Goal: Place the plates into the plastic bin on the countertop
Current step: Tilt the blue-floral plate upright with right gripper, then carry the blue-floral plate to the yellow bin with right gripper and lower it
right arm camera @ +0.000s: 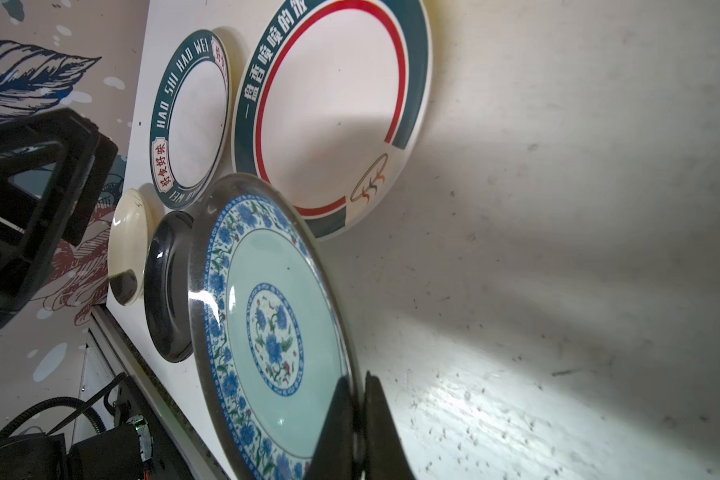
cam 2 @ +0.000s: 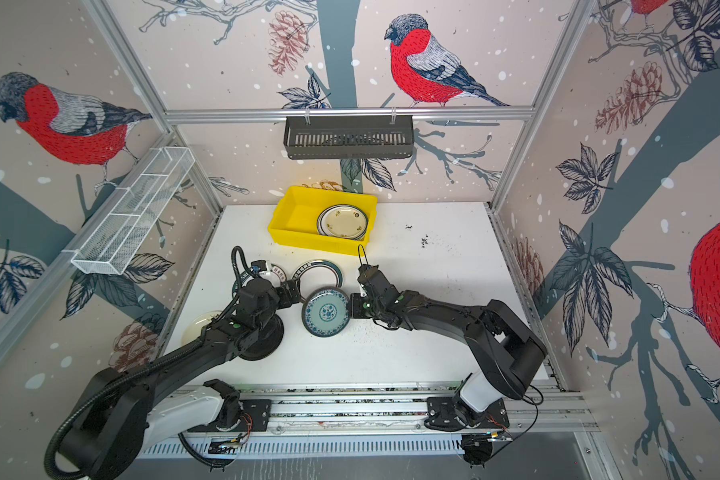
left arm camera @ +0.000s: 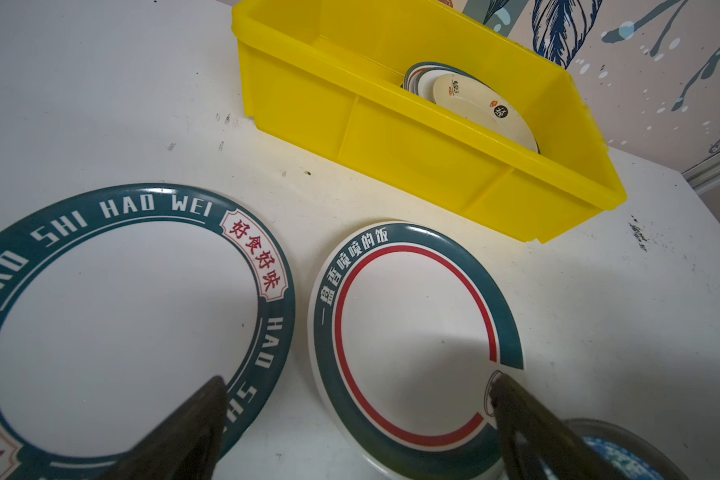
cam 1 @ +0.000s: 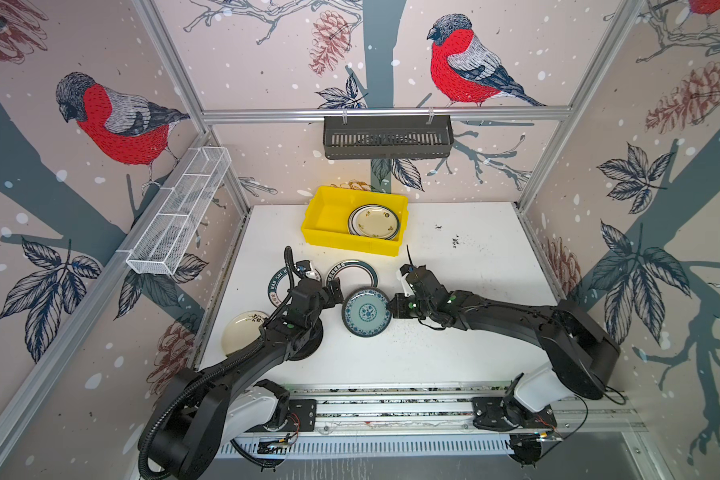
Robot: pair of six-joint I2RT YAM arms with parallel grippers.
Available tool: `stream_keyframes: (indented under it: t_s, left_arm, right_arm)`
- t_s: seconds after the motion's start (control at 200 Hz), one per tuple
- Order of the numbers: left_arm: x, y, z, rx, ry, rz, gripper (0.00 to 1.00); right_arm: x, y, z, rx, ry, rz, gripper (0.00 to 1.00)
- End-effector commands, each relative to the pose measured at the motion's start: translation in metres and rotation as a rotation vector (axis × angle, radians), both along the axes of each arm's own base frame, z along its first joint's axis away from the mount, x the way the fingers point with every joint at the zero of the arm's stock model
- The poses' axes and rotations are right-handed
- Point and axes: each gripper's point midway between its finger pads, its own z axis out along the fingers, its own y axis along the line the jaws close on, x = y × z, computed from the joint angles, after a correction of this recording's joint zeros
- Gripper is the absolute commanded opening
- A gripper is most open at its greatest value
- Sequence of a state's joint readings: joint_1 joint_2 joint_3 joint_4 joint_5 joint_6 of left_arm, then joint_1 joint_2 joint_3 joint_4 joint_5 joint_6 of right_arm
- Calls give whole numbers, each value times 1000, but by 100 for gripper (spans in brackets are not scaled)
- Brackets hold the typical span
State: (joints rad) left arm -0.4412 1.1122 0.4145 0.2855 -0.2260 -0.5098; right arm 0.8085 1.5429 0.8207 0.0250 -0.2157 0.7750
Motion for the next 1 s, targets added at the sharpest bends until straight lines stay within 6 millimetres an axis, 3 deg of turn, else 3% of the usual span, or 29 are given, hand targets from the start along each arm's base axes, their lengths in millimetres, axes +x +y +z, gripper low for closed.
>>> stream_keyframes:
  t_s: [0.0,0.325,0.53,0.695,0.991]
  left_arm:
    - [3,-15,17,-94,-41,-49,98]
    - [2,-35,36,-193,-35,-125,98]
    - [-1,-44,55,-245,-63,-172,98]
    - [-1,-52,66,-281,-69,-206,98]
    - [0,-58,68,-280,-44,-229,98]
  right_arm:
    - [10,-5,12,5,-39,-10,4]
    - [47,-21,55,53,-132,-71,4]
    - [81,-30,84,93,-193,-122,4]
    - [122,-38,107,127,-260,-173,4]
    - [212,-44,125,138,-339,-252,3]
